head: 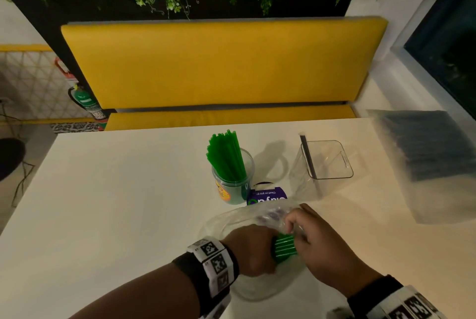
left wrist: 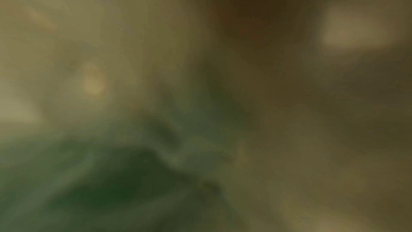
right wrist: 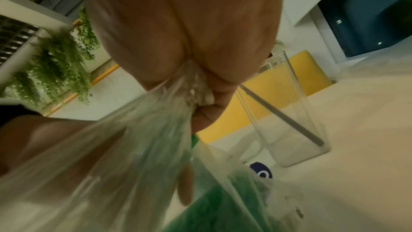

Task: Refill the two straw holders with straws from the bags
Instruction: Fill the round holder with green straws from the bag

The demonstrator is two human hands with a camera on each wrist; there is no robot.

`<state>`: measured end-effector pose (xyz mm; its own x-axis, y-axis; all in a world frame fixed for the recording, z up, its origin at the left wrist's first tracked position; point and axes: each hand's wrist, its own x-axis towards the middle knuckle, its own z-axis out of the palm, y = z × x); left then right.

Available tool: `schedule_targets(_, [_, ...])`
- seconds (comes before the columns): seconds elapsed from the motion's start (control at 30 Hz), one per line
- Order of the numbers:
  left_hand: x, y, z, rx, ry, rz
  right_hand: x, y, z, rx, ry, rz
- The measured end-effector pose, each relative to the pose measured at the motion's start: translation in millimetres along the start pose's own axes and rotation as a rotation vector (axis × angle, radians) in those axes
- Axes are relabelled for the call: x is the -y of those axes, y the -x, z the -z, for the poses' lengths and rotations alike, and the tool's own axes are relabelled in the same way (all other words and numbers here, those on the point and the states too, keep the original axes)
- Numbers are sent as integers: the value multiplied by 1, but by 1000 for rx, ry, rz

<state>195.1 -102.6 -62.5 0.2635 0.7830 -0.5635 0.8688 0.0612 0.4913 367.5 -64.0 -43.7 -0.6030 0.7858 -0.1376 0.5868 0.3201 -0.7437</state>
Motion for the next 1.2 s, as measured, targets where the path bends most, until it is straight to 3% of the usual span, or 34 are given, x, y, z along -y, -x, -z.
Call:
schedule_targets(0.2, [-6, 20, 14, -216, 270, -95, -22, -6, 17, -228, -79, -77])
schedule_targets(0.4, [-38, 64, 51, -257, 612, -402, -12, -11, 6, -222, 185, -95])
schedule_targets(0.47, [-43, 84, 84, -397, 756, -497, 1, -17, 2, -134, 329, -159])
schedule_targets(0.53, [-40, 95, 121, -717, 898, -560, 17, -27, -4, -36, 522, -190])
schedule_targets(0.6, [-23, 90, 148, -968, 1128, -561, 32, -42, -11, 20, 604, -132])
schedule_targets(0.7, [7, 65, 166, -1074, 1371, -481, 48, -66, -18, 76, 643, -57])
schedule_targets(0.87, [38, 27, 160, -1204, 1273, -218, 61, -83, -23, 140, 677, -86])
schedule_targets(1.0, [47, 8, 145, -1177, 1114, -36, 62, -83, -26, 151, 705, -105])
schedule_targets(1.1, [53, 1, 131, -934, 845, 72, 64, -82, -26, 150, 699, -109])
schedule_targets(1.2, [66, 8, 127, -714, 826, 2, 63, -83, -26, 158, 673, -134])
